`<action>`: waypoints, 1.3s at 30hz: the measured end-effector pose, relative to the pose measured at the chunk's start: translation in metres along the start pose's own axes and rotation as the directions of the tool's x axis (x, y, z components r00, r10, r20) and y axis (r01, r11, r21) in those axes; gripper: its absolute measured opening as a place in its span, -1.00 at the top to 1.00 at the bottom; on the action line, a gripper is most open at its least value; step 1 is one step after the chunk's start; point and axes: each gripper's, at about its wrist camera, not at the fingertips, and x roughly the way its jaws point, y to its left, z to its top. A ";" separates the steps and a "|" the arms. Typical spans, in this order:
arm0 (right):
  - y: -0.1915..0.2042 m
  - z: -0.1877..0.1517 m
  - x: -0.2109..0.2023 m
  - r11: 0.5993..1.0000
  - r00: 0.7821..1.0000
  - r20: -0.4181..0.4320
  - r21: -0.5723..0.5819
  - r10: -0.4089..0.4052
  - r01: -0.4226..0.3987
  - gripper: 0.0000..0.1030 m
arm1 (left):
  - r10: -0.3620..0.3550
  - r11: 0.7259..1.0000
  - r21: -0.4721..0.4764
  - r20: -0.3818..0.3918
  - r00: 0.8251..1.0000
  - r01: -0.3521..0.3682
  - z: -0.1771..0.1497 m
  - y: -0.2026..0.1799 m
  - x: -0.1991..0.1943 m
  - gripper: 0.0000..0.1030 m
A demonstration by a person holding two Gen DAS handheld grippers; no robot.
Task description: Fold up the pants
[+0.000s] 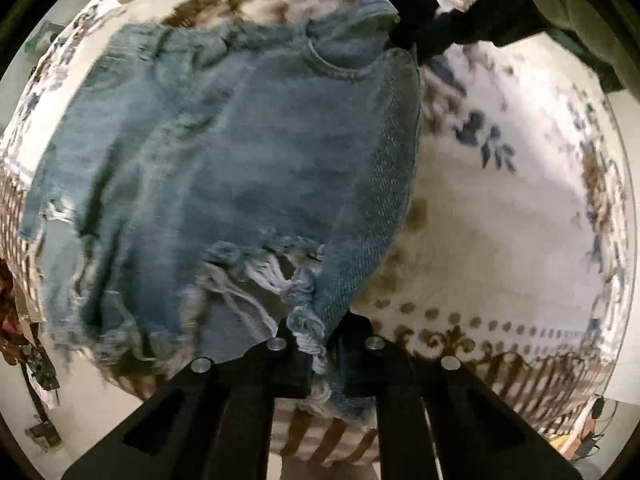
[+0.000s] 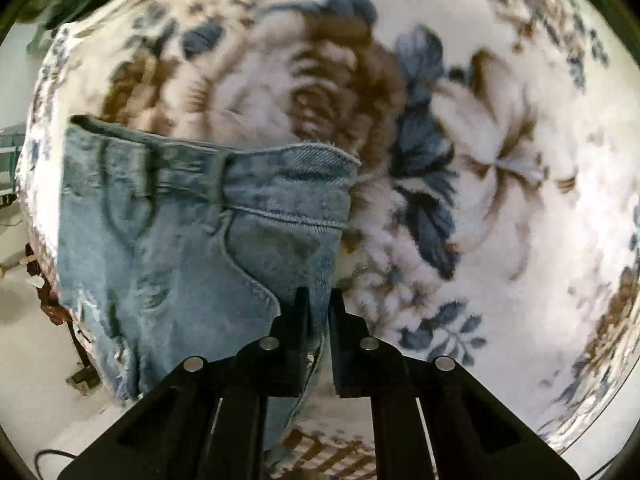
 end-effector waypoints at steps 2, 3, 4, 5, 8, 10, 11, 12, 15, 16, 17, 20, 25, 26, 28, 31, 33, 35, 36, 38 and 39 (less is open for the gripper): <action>0.011 -0.002 -0.020 1.000 1.000 0.030 -0.007 0.000 0.000 0.83 | -0.011 1.000 -0.012 0.026 1.000 0.012 0.006 0.020 -0.029 0.88; 0.017 -0.002 -0.031 1.000 0.999 0.043 -0.007 0.002 -0.002 0.83 | -0.018 1.000 -0.017 0.036 0.999 0.018 0.009 0.029 -0.040 0.88; 0.025 -0.002 -0.043 1.000 0.998 0.060 -0.008 0.009 -0.008 0.83 | -0.026 0.999 -0.028 0.047 0.999 0.027 0.011 0.039 -0.055 0.88; 0.035 -0.003 -0.053 1.000 0.997 0.075 -0.012 0.013 -0.012 0.83 | -0.034 0.999 -0.040 0.061 0.998 0.036 0.010 0.056 -0.067 0.88; 0.068 0.001 -0.084 0.999 0.993 0.115 -0.038 0.020 -0.016 0.83 | -0.057 0.993 -0.093 0.098 0.994 0.066 0.019 0.114 -0.111 0.88; 0.096 0.005 -0.101 0.997 0.990 0.138 -0.070 0.023 -0.013 0.83 | -0.069 0.987 -0.134 0.115 0.991 0.084 0.025 0.161 -0.127 0.88; 0.118 0.009 -0.106 0.996 0.989 0.147 -0.091 0.024 -0.011 0.83 | -0.071 0.983 -0.159 0.126 0.989 0.091 0.028 0.186 -0.141 0.88; 0.138 0.014 -0.108 0.994 0.988 0.150 -0.105 0.023 -0.007 0.83 | -0.069 0.980 -0.178 0.134 0.989 0.092 0.029 0.207 -0.146 0.88; 0.197 0.028 -0.106 0.988 0.988 0.153 -0.156 0.021 0.003 0.83 | -0.073 0.959 -0.263 0.144 0.987 0.109 0.020 0.279 -0.156 0.88; 0.219 0.033 -0.101 0.984 0.988 0.153 -0.177 0.013 0.015 0.83 | -0.053 0.954 -0.286 0.142 0.989 0.092 0.015 0.305 -0.157 0.88; 0.237 0.038 -0.096 0.981 0.988 0.154 -0.192 0.007 0.023 0.83 | -0.049 0.946 -0.312 0.139 0.989 0.091 0.016 0.331 -0.161 0.88; 0.289 0.053 -0.071 0.972 0.989 0.147 -0.227 -0.025 0.058 0.84 | -0.045 0.926 -0.367 0.135 0.990 0.092 0.008 0.379 -0.157 0.88; 0.344 0.075 -0.022 0.955 0.987 0.126 -0.266 -0.103 0.133 0.84 | -0.046 0.900 -0.426 0.110 0.993 0.088 0.003 0.466 -0.147 0.88; 0.353 0.079 -0.012 0.951 0.986 0.118 -0.273 -0.119 0.148 0.84 | -0.048 0.895 -0.436 0.106 0.993 0.089 0.001 0.480 -0.146 0.88; 0.361 0.087 0.009 0.944 0.983 0.102 -0.279 -0.152 0.175 0.84 | -0.062 0.885 -0.455 0.091 0.994 0.097 -0.004 0.501 -0.136 0.86; 0.371 0.094 0.030 0.934 0.979 0.083 -0.295 -0.184 0.201 0.82 | -0.088 0.862 -0.495 0.068 0.994 0.110 -0.012 0.532 -0.129 0.78; 0.375 0.097 0.037 0.933 0.982 0.074 -0.309 -0.171 0.186 0.77 | -0.144 0.815 -0.556 0.083 0.986 0.165 -0.023 0.560 -0.134 0.78; 0.375 0.096 0.032 0.945 0.992 0.076 -0.305 -0.102 0.120 0.20 | -0.135 0.781 -0.603 0.089 0.987 0.161 -0.033 0.578 -0.141 0.67; 0.374 0.096 0.028 0.946 0.994 0.077 -0.308 -0.077 0.097 -0.04 | -0.108 0.780 -0.611 0.080 0.991 0.134 -0.035 0.586 -0.148 0.50; 0.367 0.093 0.017 0.948 0.995 0.096 -0.311 -0.040 0.068 -0.65 | -0.055 0.784 -0.613 0.083 0.995 0.095 -0.037 0.607 -0.159 0.41; 0.364 0.092 0.013 0.947 0.994 0.102 -0.314 -0.036 0.067 -0.66 | -0.044 0.781 -0.618 0.092 0.995 0.091 -0.041 0.613 -0.165 0.36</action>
